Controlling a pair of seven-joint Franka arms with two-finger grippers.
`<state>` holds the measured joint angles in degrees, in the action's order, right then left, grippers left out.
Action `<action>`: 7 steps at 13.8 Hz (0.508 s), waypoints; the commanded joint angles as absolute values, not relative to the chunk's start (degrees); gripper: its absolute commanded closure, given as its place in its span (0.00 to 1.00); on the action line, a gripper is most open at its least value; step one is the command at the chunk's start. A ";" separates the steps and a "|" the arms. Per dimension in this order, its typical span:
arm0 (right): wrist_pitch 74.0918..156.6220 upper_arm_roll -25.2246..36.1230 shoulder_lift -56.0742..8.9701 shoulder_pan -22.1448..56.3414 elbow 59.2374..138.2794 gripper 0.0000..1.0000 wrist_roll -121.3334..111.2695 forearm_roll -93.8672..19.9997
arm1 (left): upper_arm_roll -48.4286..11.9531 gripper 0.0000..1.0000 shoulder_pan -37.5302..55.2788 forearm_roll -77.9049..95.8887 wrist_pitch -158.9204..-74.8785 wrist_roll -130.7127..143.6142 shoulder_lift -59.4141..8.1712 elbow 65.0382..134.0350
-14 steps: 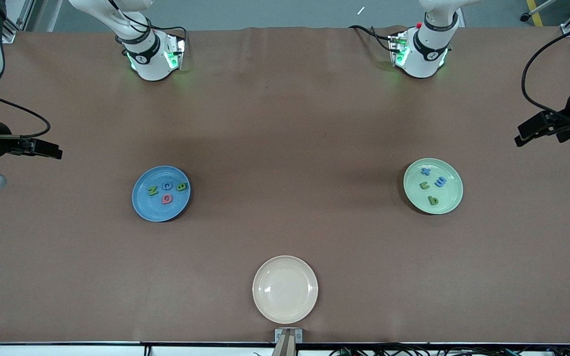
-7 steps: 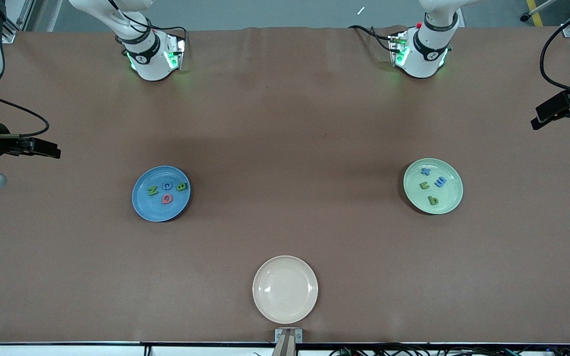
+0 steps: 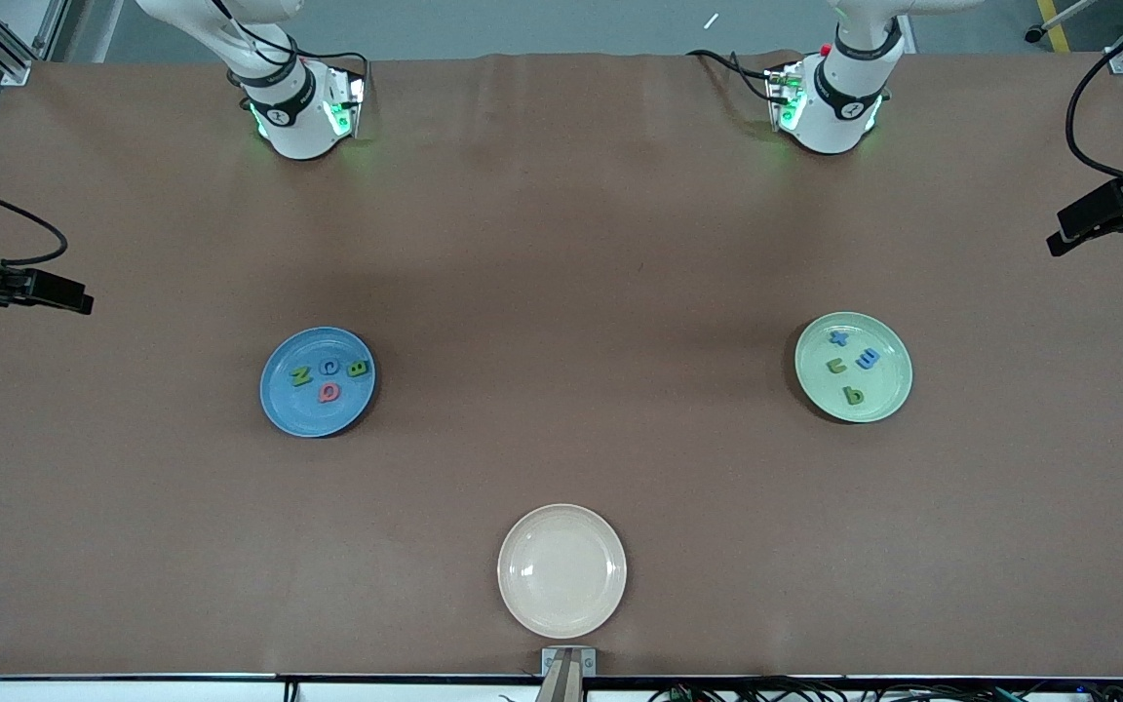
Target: Sort uppercase to blue plate, lowercase to green plate
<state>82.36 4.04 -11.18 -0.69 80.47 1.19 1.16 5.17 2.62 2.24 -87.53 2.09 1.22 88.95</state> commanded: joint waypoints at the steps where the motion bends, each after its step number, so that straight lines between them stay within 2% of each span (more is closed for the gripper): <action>1: 82.18 3.08 -10.55 -1.93 80.42 0.00 1.14 1.67 | 6.68 0.00 4.04 3.16 -86.84 0.88 1.05 88.24; 7: 82.27 3.08 -10.55 -2.55 79.63 0.00 0.79 1.84 | 6.42 0.00 3.25 3.25 -87.89 0.97 0.70 88.24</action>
<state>82.37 4.10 -11.18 -1.20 79.64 1.19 1.18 6.10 3.16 2.24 -87.63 2.09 1.16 88.95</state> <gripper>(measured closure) 0.000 0.000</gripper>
